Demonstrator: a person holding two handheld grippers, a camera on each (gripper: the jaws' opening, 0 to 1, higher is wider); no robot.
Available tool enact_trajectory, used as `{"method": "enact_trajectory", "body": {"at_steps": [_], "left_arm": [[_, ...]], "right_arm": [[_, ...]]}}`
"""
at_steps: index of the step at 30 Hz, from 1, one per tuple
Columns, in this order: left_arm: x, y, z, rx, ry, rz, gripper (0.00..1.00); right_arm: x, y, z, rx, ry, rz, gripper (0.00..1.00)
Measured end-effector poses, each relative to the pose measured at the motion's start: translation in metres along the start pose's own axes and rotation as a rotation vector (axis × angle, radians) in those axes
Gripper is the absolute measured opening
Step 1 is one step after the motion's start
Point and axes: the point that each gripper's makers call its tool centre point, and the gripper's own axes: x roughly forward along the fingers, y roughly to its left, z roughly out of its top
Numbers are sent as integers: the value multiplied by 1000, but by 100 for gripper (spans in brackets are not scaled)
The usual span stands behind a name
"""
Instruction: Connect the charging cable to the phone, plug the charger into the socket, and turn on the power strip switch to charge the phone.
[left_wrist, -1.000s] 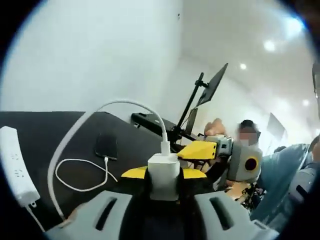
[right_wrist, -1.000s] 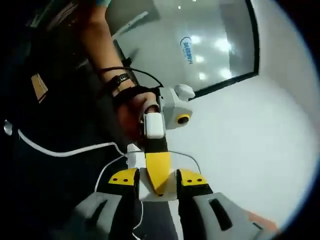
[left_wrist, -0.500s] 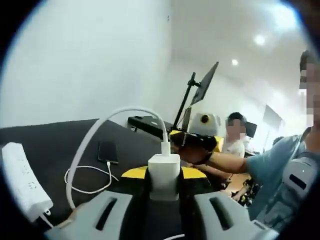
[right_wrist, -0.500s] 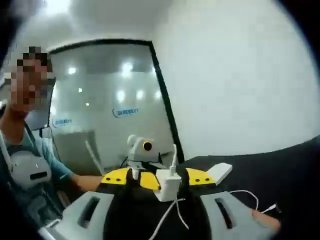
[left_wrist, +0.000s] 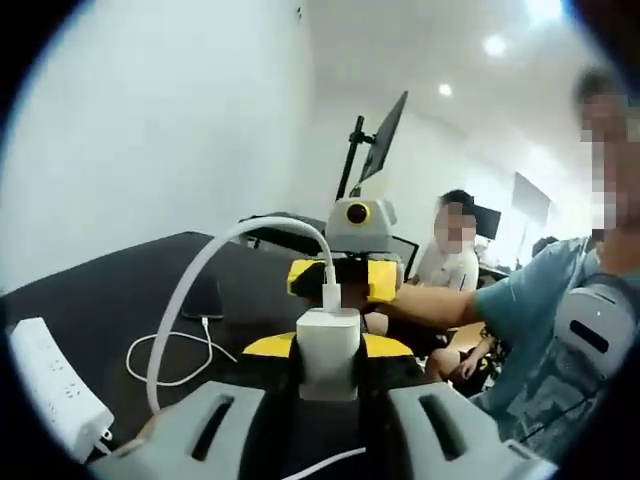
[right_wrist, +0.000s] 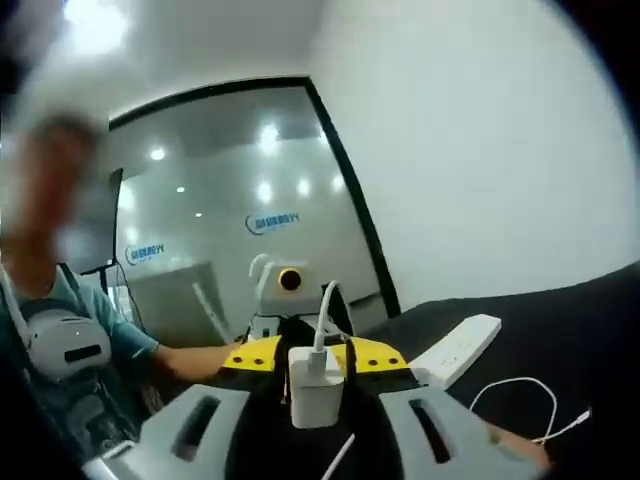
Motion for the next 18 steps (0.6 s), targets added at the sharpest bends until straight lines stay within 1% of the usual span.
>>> {"method": "enact_trajectory", "body": {"at_steps": [1,3,5,7,8,9,10,11,13,15,16,18], "left_arm": [[0,0,1,0,-3,-2,19],[0,-1,1,0,-4,-12,19],[0,-2,0,4,-2,-13,19],[1,-2,0,6,-5,-13,19],[1,-2,0,11,-8,-14,19],[1,-6,0,8,-11,-31,19],[1,-6,0,11,-14,-29,19],[0,-6,1,13,-20,-26,19],[0,-4,0,24,-19,-18,19],[-1,0,0,52,-33,3,19],[-2,3,-1,46,-41,6,19],[-6,5,1,-2,-72,1,21]], "right_arm": [[2,3,-3,-2,18,5,22],[4,4,-3,-10,1,4,20],[6,4,-2,9,-10,9,14],[7,5,-1,6,-19,15,13],[9,5,0,3,-27,11,8],[7,2,0,-5,-28,-1,7],[8,4,1,3,-33,13,7],[8,4,1,18,-29,13,6],[9,4,0,9,-20,7,6],[10,0,-1,-8,-12,-7,6],[11,-1,-1,-11,-5,-7,5],[13,-4,1,10,-10,-3,5]]}}
